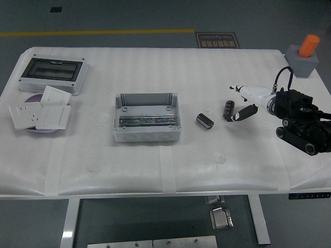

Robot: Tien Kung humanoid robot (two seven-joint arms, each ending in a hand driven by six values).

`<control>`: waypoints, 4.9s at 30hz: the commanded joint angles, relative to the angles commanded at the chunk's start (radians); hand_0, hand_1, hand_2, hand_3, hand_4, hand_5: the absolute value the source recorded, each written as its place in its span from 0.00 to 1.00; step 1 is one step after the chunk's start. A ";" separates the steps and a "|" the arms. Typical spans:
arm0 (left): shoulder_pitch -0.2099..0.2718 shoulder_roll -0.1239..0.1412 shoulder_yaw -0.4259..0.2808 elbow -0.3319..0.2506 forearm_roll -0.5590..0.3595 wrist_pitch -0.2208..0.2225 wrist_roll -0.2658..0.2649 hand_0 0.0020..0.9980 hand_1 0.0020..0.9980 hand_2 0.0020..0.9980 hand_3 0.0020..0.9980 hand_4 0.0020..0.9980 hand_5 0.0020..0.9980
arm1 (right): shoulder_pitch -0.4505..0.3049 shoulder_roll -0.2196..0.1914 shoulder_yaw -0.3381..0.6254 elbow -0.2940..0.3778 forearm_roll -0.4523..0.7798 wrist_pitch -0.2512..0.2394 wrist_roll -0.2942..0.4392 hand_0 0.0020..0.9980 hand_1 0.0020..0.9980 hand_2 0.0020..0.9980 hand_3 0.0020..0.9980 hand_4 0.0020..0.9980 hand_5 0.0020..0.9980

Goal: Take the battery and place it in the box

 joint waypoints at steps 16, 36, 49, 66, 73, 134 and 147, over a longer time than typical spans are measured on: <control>0.000 -0.002 -0.003 0.000 0.004 -0.003 -0.001 0.64 0.67 0.50 0.59 0.45 0.51 | -0.012 0.022 0.015 -0.013 -0.004 0.006 -0.001 0.64 0.65 0.80 0.87 1.00 0.52; 0.001 -0.005 0.011 0.000 -0.011 0.001 -0.021 0.64 0.67 0.46 0.58 0.45 0.51 | -0.030 0.050 0.010 -0.035 0.026 -0.025 0.006 0.64 0.64 0.78 0.85 1.00 0.53; 0.001 -0.005 0.008 0.000 -0.008 0.004 -0.026 0.63 0.67 0.48 0.58 0.45 0.51 | -0.040 0.052 0.012 -0.039 0.019 -0.053 0.006 0.62 0.62 0.75 0.81 0.96 0.51; -0.003 -0.005 0.021 0.000 -0.017 0.007 -0.034 0.63 0.67 0.48 0.58 0.45 0.51 | -0.057 0.062 0.016 -0.049 0.021 -0.086 0.010 0.59 0.59 0.65 0.68 0.66 0.29; -0.001 -0.006 0.018 0.000 -0.017 0.009 -0.034 0.63 0.67 0.48 0.58 0.45 0.51 | -0.054 0.047 0.000 -0.025 0.031 -0.113 0.008 0.57 0.58 0.64 0.68 0.64 0.29; 0.011 -0.009 -0.008 0.000 -0.017 0.006 -0.012 0.63 0.67 0.48 0.58 0.45 0.52 | -0.152 0.104 0.317 0.422 -0.320 -0.134 -0.116 1.00 0.93 0.96 1.00 1.00 0.52; 0.007 -0.001 -0.007 0.000 -0.015 0.010 -0.014 0.63 0.67 0.48 0.58 0.45 0.51 | 0.039 -0.061 0.114 0.436 -0.594 -0.057 -0.009 0.97 0.82 0.88 0.98 1.00 0.50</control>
